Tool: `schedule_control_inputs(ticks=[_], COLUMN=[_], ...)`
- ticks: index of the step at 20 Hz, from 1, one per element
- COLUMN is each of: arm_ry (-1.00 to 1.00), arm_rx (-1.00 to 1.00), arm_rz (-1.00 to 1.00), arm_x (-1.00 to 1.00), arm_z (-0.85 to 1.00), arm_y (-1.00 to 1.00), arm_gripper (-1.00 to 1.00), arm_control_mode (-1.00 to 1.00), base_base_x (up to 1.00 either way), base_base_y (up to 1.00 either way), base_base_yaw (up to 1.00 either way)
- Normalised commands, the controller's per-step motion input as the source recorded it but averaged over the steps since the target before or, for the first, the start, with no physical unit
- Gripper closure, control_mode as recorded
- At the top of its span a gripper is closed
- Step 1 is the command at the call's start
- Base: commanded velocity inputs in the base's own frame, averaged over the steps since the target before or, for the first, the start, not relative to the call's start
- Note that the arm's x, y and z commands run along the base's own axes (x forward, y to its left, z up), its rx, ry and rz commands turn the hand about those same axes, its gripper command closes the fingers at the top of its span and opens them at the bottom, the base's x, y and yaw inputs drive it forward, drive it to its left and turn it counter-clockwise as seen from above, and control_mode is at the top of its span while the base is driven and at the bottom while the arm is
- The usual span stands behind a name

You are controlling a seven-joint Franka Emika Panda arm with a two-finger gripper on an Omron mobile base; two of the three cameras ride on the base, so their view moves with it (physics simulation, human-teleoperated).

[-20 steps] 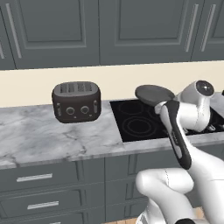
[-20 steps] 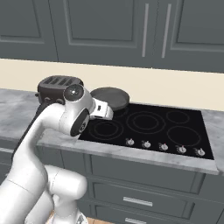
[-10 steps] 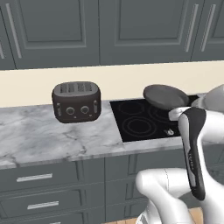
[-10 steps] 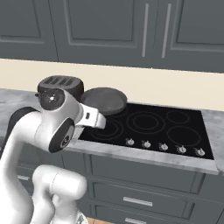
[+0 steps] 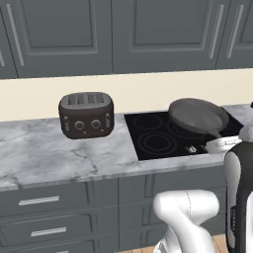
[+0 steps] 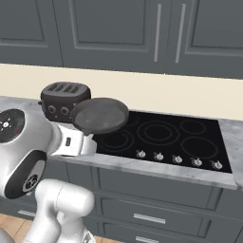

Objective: Move the pot and pan from the stove into the sink.

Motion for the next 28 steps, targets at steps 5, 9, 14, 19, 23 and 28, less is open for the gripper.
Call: schedule_control_inputs(ticks=[5,9,14,19,23,28], arm_ry=[-0.04,-0.19,-0.39,-0.04,0.00,0.00], arm_rx=[-0.10,-0.11,-0.03,0.00,0.00,0.00], arm_rz=[0.05,0.08,0.10,0.01,0.00,0.00], arm_x=[-0.92,-0.68,-0.50,-0.04,0.00,-0.01], arm_z=[0.18,0.06,0.02,0.00,0.00,0.00], arm_y=[0.38,0.38,0.03,0.00,0.00,0.00], arm_gripper=[1.00,1.00,1.00,1.00,1.00,1.00], arm_control_mode=[-1.00,-1.00,-1.00,-1.00,-1.00,1.00], base_base_x=[0.00,0.00,0.00,0.00,0.00,-0.33], base_base_y=[0.00,0.00,0.00,0.00,0.00,0.01], base_base_yaw=[0.00,0.00,0.00,0.00,0.00,0.02])
